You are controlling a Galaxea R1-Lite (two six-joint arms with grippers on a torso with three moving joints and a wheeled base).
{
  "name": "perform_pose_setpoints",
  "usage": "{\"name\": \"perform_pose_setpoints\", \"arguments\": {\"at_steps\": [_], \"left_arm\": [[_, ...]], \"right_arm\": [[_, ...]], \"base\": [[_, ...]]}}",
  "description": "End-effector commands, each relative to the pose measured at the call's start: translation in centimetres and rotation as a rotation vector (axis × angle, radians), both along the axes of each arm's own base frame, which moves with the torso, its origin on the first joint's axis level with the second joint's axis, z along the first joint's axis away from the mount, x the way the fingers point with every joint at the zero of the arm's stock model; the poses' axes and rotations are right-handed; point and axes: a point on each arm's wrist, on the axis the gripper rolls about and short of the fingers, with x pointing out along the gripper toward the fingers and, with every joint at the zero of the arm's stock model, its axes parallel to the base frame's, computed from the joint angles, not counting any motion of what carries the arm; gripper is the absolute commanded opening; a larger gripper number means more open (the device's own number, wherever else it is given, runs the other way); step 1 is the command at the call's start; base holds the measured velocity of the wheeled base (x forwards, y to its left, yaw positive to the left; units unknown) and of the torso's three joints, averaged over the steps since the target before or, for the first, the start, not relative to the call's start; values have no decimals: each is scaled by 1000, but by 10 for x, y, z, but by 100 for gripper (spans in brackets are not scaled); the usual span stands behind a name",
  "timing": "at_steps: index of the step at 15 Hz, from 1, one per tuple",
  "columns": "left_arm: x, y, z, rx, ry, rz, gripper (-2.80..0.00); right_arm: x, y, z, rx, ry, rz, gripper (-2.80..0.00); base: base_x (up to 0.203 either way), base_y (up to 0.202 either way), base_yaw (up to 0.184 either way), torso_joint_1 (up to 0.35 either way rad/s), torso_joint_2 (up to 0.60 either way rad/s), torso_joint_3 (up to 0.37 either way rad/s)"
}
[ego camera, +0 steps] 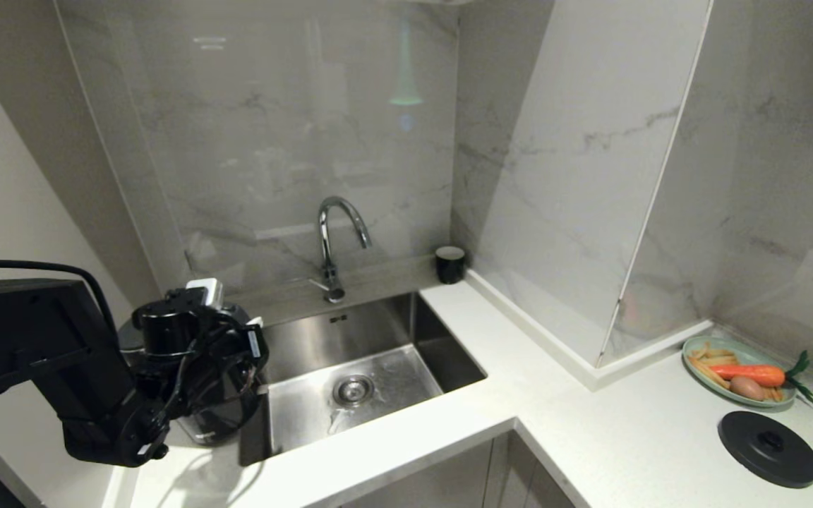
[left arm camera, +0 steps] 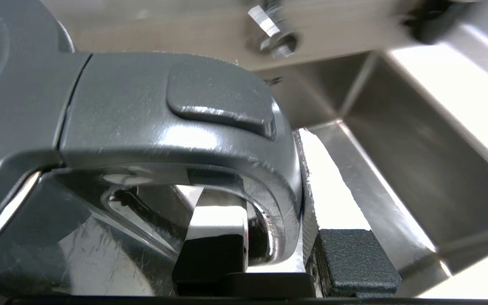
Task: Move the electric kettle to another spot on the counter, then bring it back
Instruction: Grab the kettle, then place it on the power base
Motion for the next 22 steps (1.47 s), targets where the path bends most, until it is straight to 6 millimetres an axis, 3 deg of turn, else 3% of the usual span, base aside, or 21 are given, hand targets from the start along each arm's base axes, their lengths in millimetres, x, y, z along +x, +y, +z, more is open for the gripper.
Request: {"name": "perform_pose_setpoints", "arguments": {"at_steps": [1, 12, 22], "left_arm": [[-7, -5, 22, 6, -66, -16, -280], [-33, -31, 76, 8, -129, -75, -280], [-39, -40, 83, 4, -142, -103, -280]], "right_arm": [[0, 0, 0, 0, 0, 0, -280], [0, 0, 0, 0, 0, 0, -280], [0, 0, 0, 0, 1, 0, -280]], "base": [[0, 0, 0, 0, 0, 0], [0, 0, 0, 0, 0, 0], [0, 0, 0, 0, 0, 0]]}}
